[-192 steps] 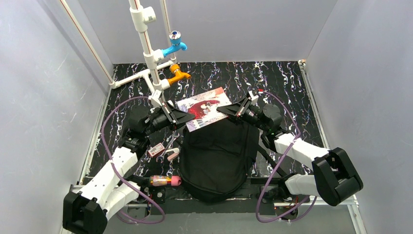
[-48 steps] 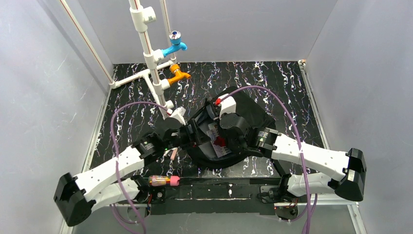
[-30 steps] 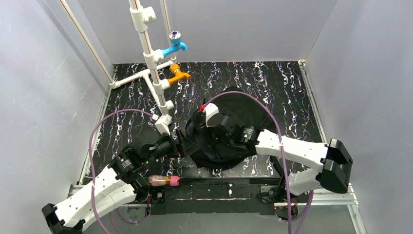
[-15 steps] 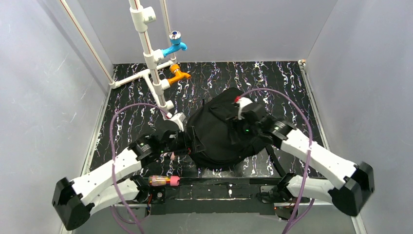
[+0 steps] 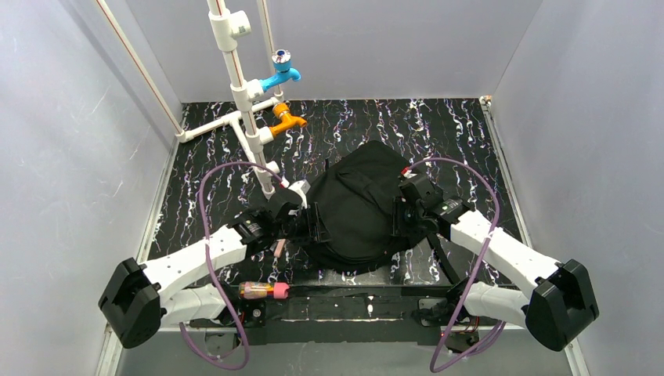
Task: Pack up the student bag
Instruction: Zip the student bag at the center of the board.
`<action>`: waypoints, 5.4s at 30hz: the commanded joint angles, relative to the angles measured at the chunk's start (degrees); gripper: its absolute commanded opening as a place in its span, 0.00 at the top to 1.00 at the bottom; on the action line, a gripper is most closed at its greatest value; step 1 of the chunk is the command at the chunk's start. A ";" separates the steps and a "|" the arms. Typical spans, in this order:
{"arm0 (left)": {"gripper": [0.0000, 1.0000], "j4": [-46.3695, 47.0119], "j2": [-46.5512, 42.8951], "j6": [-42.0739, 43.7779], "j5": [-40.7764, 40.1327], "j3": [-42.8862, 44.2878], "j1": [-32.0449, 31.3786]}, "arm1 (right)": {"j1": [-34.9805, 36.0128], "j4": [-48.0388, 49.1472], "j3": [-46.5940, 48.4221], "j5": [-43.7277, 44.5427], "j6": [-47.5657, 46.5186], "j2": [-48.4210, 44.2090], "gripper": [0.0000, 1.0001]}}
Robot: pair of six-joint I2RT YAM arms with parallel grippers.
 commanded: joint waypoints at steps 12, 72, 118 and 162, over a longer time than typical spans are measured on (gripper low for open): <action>0.74 14.38 4.48 -5.14 5.99 -4.28 0.73 | 0.07 2.38 -7.77 -11.54 4.83 -4.64 0.70; 0.24 4.81 -20.80 17.86 16.61 -1.50 -0.36 | 12.11 22.56 -10.04 -13.08 14.78 -16.41 0.99; 0.57 32.56 17.19 34.75 -43.85 8.11 -34.95 | 12.11 8.50 -7.72 -7.54 51.23 -18.61 0.98; 0.73 18.19 9.63 24.43 -27.03 7.00 -29.80 | 12.11 12.65 -6.28 -4.02 58.56 -16.47 0.88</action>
